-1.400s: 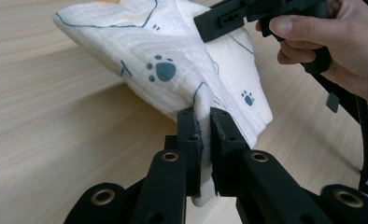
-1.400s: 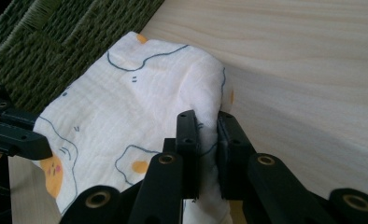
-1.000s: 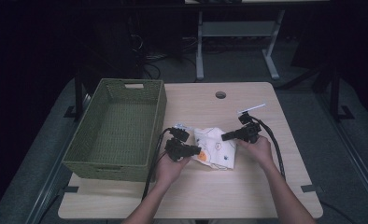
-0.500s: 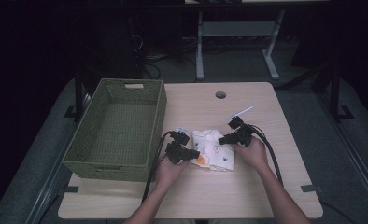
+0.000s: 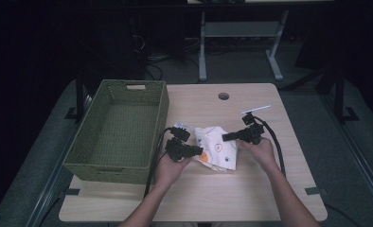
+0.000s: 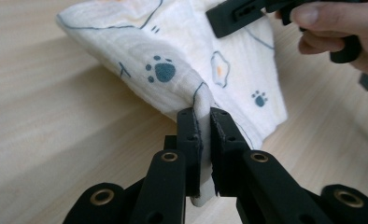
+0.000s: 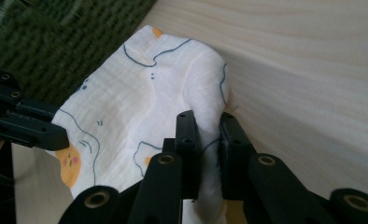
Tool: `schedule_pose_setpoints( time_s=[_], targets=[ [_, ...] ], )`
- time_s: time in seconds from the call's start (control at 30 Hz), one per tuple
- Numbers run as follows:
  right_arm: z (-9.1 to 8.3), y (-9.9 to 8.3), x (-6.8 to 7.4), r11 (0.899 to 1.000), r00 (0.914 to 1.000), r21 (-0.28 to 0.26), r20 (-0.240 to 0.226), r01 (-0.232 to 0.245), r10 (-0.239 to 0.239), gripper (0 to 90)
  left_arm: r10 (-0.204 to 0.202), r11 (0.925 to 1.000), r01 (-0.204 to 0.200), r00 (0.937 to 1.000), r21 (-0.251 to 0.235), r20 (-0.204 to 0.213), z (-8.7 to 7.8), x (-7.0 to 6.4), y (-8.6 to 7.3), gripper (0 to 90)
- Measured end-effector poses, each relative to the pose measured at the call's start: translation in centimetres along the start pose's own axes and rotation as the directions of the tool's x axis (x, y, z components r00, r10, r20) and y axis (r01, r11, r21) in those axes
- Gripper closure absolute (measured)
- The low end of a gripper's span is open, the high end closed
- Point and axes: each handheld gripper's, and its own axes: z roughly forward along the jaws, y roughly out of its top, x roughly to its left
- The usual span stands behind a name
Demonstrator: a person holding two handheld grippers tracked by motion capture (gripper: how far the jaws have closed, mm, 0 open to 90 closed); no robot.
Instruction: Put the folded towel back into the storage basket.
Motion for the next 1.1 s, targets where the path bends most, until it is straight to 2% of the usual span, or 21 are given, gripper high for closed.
schedule_pose_setpoints(
  time_s=[0.1,0.4,0.57,0.77,1.1],
  targets=[
    [-0.6,0.6,0.7,1.0,0.9999,-0.018,-0.014,0.0,0.0,80.1,0.012,0.9997,-0.012,0.9999,-0.02,0.011,-1.0,-0.4,0.6,83.8],
    [-2.3,2.5,2.4,0.998,0.9988,-0.06,-0.048,-0.005,0.002,80.1,0.0,0.9971,0.003,0.9993,-0.076,0.037,-4.0,0.1,1.9,83.8],
    [-2.6,3.6,3.4,0.998,0.9985,-0.063,-0.054,0.007,-0.011,80.1,0.0,0.9951,0.004,0.9994,-0.099,0.036,-5.6,0.6,2.4,83.8],
    [-2.5,5.0,4.9,0.997,0.9973,-0.067,-0.068,0.025,-0.03,80.1,-0.018,0.9919,0.024,0.9985,-0.125,0.052,-7.3,1.5,2.6,83.8],
    [-2.6,7.9,7.5,0.995,0.9948,-0.085,-0.082,0.054,-0.061,80.0,-0.012,0.9864,0.018,0.9993,-0.163,0.036,-10.6,2.4,3.4,83.8]
  ],
)
